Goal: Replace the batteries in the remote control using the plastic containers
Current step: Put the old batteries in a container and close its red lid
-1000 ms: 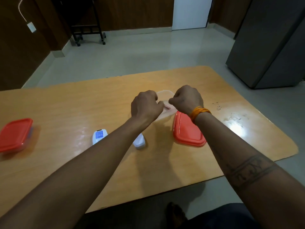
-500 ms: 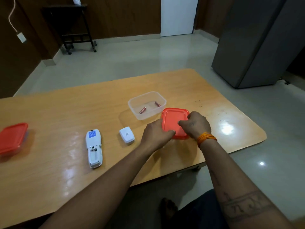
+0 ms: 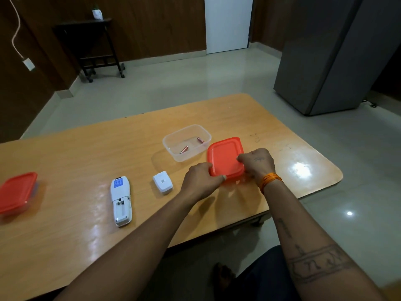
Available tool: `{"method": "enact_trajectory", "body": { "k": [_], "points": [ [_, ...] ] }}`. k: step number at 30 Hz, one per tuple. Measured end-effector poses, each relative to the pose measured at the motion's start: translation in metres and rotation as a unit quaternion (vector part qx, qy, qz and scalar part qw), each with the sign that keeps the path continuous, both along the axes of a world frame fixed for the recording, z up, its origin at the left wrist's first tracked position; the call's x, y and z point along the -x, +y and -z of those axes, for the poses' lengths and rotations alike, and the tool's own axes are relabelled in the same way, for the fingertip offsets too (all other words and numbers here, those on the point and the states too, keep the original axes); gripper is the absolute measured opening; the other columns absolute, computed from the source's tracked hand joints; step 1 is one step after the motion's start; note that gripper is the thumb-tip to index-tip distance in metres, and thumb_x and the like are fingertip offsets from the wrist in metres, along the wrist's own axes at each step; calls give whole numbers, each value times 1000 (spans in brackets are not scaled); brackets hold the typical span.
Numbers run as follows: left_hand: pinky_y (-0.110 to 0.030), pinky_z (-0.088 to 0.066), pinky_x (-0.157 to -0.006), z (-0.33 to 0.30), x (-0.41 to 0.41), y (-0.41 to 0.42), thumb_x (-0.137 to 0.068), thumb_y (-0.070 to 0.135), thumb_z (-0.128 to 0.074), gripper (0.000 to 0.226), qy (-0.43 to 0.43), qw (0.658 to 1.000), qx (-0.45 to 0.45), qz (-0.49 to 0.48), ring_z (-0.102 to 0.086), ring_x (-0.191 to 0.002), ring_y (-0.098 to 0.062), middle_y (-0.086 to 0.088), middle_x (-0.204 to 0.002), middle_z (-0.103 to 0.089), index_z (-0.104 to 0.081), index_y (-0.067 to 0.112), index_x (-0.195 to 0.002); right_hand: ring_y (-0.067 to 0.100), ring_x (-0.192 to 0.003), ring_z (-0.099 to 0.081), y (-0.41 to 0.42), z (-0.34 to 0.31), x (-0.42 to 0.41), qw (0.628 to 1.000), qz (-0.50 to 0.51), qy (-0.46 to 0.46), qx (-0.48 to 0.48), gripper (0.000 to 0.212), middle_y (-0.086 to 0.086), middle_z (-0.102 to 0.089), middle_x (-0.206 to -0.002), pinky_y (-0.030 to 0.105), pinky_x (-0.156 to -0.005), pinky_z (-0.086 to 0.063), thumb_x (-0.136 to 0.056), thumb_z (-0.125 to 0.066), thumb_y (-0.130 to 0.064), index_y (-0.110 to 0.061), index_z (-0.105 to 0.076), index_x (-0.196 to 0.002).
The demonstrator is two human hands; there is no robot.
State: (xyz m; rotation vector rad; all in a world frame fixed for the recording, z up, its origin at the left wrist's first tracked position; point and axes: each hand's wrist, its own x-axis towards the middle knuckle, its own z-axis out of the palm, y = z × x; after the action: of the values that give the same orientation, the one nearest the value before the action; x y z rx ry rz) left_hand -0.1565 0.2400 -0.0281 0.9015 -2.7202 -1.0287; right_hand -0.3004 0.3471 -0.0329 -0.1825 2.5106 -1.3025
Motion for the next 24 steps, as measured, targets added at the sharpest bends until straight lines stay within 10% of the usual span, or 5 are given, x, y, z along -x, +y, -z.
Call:
{"method": "enact_trajectory", "body": {
  "k": [7, 11, 15, 21, 24],
  "points": [
    [-42, -54, -104, -7, -3, -7, -94, 42, -72, 57, 71, 991, -105, -42, -64, -124, -22, -3, -138, -68, -63, 12, -142, 34, -72, -66, 0, -21, -12, 993, 35, 107, 19, 22, 18, -76, -88, 49, -70, -61, -81, -67, -21, -3, -76, -90],
    [-41, -65, -79, -21, 2, -22, -104, 27, -59, 21, 233, 942, -195, -141, -77, -91, -24, -1, -104, -77, -77, 17, -106, 31, -82, -67, -1, -35, -21, 952, -13, 307, 13, 21, 6, -73, -96, 35, -68, -54, -94, -70, -28, -13, -70, -109],
    [-35, -60, -63, -46, 5, -52, -109, 37, -52, 31, 309, 867, -303, -248, -75, -74, -26, -14, -101, -78, -70, 14, -96, 32, -83, -63, -9, -37, -30, 883, -78, 462, 18, 11, 4, -74, -93, 35, -60, -51, -94, -71, -23, -18, -70, -104],
    [-27, -57, -51, -50, -7, -95, -93, 23, -78, 20, 282, 855, -331, -282, -68, -60, -25, -17, -85, -72, -71, 4, -90, 23, -78, -63, -29, -23, -38, 875, -155, 453, 66, 10, 1, -71, -92, 37, -66, -55, -87, -77, -9, -14, -75, -96],
    [-30, -61, -59, -42, -12, -109, -87, 5, -78, 8, 278, 854, -329, -290, -67, -67, -28, -22, -92, -73, -70, 6, -89, 18, -81, -66, -41, -24, -43, 890, -152, 411, 123, 19, 4, -71, -103, 14, -73, -54, -85, -74, -1, -10, -78, -101]
  ]
}}
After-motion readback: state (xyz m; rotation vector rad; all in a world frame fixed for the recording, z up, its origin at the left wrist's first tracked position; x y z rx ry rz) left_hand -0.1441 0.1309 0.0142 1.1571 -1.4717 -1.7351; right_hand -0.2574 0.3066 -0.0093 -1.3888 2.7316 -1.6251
